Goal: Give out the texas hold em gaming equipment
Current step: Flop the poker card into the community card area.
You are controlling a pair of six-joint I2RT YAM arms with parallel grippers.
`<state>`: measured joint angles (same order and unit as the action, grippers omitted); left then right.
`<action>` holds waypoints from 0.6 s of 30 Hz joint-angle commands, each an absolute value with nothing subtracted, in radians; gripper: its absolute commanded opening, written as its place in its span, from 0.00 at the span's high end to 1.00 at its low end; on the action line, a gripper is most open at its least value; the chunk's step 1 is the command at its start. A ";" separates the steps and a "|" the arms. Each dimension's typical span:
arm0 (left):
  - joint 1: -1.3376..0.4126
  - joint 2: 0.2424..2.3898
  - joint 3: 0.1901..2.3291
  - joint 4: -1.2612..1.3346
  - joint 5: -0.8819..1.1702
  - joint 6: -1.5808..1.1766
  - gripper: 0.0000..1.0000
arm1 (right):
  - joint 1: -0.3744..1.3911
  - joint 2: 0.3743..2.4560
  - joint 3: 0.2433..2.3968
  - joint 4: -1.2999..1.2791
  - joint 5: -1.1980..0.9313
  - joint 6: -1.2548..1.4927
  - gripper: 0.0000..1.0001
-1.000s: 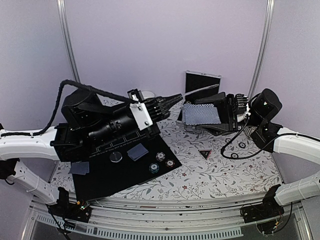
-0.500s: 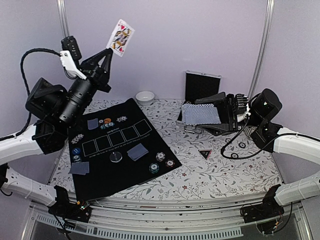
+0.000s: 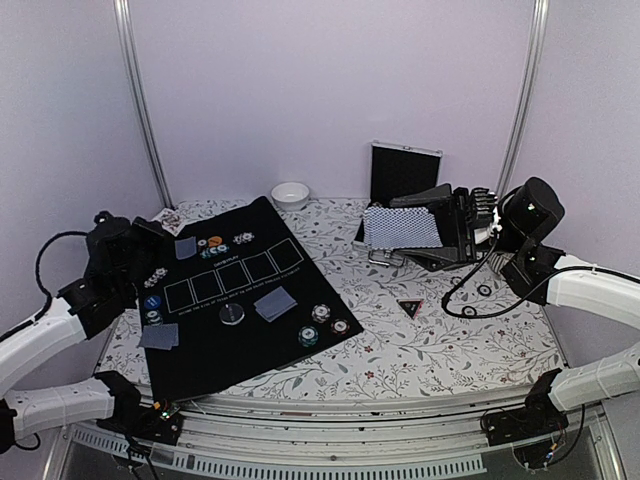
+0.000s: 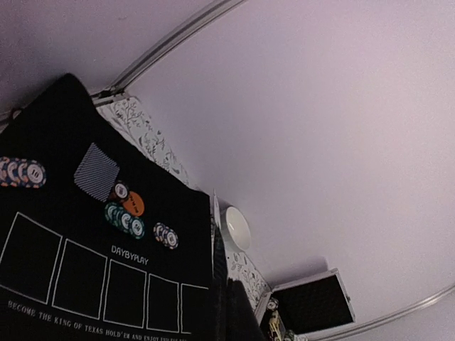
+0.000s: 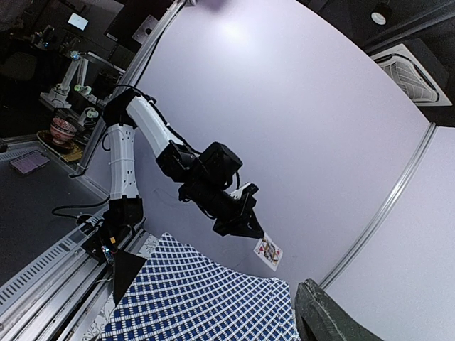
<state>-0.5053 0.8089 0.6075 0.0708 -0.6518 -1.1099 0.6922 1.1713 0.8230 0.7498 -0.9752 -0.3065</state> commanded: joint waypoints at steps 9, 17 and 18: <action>-0.188 0.847 0.334 0.059 -0.260 -1.570 1.00 | 0.684 1.152 0.836 0.772 -0.973 -0.295 0.38; -0.104 0.962 0.260 0.192 -0.181 -1.583 1.00 | 0.684 1.150 0.834 0.772 -0.971 -0.296 0.38; -0.094 0.979 0.258 0.216 -0.176 -1.576 1.00 | 0.684 1.150 0.834 0.772 -0.971 -0.296 0.37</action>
